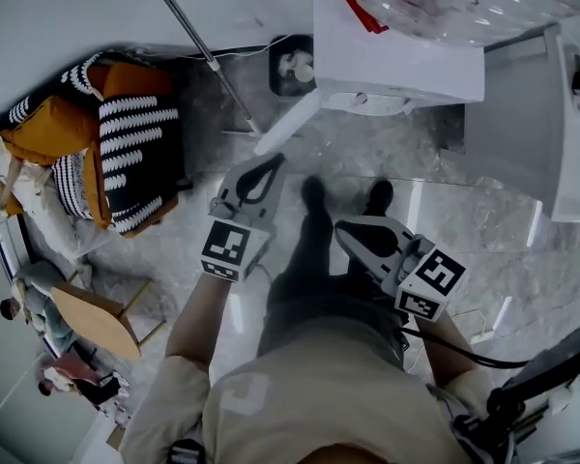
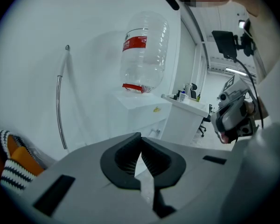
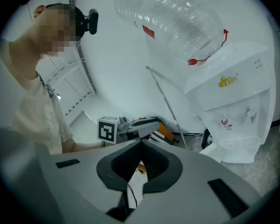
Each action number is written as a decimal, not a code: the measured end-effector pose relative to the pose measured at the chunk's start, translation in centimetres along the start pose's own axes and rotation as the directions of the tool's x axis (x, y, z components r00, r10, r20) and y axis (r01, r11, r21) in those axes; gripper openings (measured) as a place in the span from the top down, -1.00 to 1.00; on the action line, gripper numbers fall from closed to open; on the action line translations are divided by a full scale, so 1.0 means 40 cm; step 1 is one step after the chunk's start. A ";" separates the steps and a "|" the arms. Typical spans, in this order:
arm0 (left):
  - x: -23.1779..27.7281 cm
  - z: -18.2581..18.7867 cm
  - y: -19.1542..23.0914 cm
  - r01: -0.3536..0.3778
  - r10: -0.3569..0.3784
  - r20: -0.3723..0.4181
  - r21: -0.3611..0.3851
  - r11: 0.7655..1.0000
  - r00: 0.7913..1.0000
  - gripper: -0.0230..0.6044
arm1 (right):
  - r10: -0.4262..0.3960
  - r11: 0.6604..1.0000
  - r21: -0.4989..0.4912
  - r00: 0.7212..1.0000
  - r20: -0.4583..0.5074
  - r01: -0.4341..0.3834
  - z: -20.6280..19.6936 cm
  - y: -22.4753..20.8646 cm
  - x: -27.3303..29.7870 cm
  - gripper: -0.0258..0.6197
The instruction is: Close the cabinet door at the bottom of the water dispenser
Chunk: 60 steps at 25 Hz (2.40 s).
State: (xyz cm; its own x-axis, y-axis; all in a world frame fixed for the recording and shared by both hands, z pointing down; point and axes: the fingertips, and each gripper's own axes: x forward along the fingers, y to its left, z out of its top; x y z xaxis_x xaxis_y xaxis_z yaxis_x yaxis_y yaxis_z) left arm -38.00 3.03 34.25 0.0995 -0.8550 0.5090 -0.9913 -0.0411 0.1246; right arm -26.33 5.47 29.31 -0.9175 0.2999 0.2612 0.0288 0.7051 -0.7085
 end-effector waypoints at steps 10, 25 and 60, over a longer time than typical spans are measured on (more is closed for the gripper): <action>0.122 -0.203 0.099 -0.053 0.053 -0.056 0.000 0.999 0.997 0.94 | 0.075 0.996 -0.047 0.995 -0.069 -0.078 -0.080 -0.106 0.121 0.87; 0.247 -0.607 0.259 -0.139 0.139 -0.262 0.017 0.990 0.955 0.94 | 0.091 0.995 0.061 0.980 -0.177 -0.081 -0.255 -0.191 0.187 0.87; 0.384 -1.129 0.353 -0.086 0.109 -0.668 0.067 0.994 0.736 0.13 | 0.063 0.994 0.102 0.972 -0.226 -0.040 -0.343 -0.294 0.194 0.87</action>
State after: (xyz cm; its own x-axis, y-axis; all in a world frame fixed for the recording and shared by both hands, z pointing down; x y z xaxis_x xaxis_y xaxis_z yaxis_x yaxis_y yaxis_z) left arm -46.61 12.66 82.28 0.0222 -0.2888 0.9571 -0.9997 -0.0018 0.0227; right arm -28.36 8.32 48.69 -0.8002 0.4812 0.3580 0.0251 0.6231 -0.7817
